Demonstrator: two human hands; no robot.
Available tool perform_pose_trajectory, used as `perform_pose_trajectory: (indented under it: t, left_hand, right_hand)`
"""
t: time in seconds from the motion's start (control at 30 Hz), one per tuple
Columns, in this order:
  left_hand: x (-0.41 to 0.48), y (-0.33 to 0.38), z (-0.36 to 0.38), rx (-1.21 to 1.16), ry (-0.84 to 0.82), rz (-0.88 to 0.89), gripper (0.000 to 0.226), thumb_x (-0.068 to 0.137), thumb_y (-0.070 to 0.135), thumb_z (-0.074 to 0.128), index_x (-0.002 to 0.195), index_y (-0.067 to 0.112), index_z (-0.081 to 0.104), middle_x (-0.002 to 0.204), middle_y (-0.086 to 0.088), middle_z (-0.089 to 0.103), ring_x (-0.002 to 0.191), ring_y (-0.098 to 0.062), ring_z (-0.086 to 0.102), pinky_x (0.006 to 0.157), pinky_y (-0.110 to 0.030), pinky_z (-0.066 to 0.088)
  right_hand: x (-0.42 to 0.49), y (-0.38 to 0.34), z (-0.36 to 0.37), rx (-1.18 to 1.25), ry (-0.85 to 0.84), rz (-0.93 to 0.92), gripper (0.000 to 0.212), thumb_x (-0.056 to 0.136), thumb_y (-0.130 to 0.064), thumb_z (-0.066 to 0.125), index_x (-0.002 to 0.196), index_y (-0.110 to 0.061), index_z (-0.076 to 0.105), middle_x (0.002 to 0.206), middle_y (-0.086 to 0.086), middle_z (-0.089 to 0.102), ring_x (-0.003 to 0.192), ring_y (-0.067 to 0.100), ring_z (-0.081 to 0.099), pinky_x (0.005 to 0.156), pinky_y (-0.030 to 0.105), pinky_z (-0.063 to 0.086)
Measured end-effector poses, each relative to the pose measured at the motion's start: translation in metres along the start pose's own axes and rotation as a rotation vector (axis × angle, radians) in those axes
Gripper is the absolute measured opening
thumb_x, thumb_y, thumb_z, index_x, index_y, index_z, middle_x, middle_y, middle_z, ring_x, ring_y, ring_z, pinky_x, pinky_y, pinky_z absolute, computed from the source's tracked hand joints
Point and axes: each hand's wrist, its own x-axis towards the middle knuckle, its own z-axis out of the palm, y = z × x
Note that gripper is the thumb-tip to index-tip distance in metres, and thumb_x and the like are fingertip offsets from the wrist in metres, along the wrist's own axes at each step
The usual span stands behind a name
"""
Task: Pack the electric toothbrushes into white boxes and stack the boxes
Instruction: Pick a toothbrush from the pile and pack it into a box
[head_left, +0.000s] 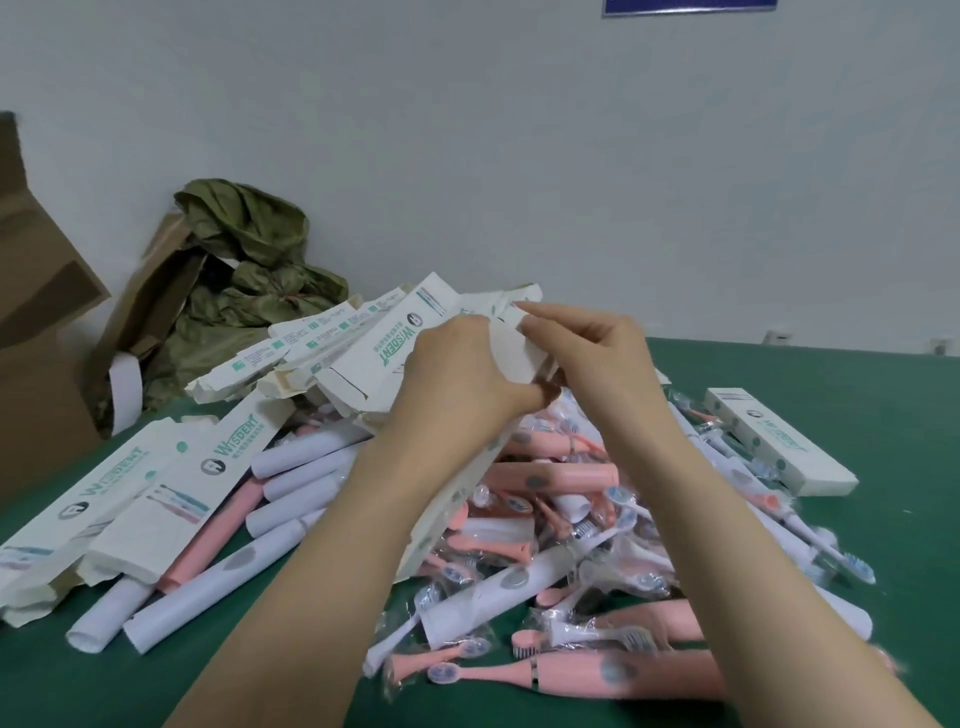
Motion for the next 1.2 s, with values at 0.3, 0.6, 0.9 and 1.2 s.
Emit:
perform_pose_trajectory:
  t: [0.3,0.6,0.9,1.2]
  left_hand:
    - [-0.011,0.016,0.025,-0.126,0.123,-0.026,0.028,0.074,0.033,0.072,0.061,0.027,0.048,0.069,0.003,0.062,0.073,-0.025,0.061,0.063,-0.032,0.048]
    - [-0.013,-0.002,0.041,-0.208,0.079,-0.138,0.030,0.064,0.052,0.058,0.071,0.025,0.046,0.067,0.010,0.055,0.066,0.003,0.049,0.052,-0.015,0.034]
    - [-0.040,-0.022,0.025,0.176,-0.063,-0.053,0.076,0.065,0.044,0.078,0.124,0.025,0.034,0.111,0.007,0.052,0.094,-0.016,0.051,0.063,-0.028,0.035]
    - [-0.044,-0.037,-0.002,0.175,-0.088,0.066,0.054,0.058,0.041,0.084,0.104,0.023,0.063,0.091,0.004,0.064,0.085,-0.018,0.049,0.065,-0.032,0.040]
  right_hand:
    - [-0.009,0.007,-0.022,-0.297,-0.080,-0.116,0.026,0.098,-0.029,0.049,0.111,-0.026,0.071,0.107,-0.015,0.071,0.098,-0.004,0.061,0.082,0.016,0.047]
    - [-0.012,0.014,-0.025,-0.566,-0.171,-0.240,0.032,0.095,-0.024,0.056,0.126,-0.022,0.062,0.048,-0.011,0.048,0.054,-0.002,0.047,0.055,0.012,0.034]
    - [0.002,0.010,-0.047,-0.056,0.093,-0.060,0.025,0.096,-0.008,0.052,0.106,-0.023,0.069,0.088,-0.010,0.073,0.079,0.003,0.065,0.073,0.023,0.052]
    - [-0.027,0.031,-0.074,-0.515,-0.277,-0.073,0.068,0.068,-0.028,0.074,0.128,-0.036,0.042,0.120,-0.023,0.051,0.100,0.002,0.057,0.077,0.008,0.044]
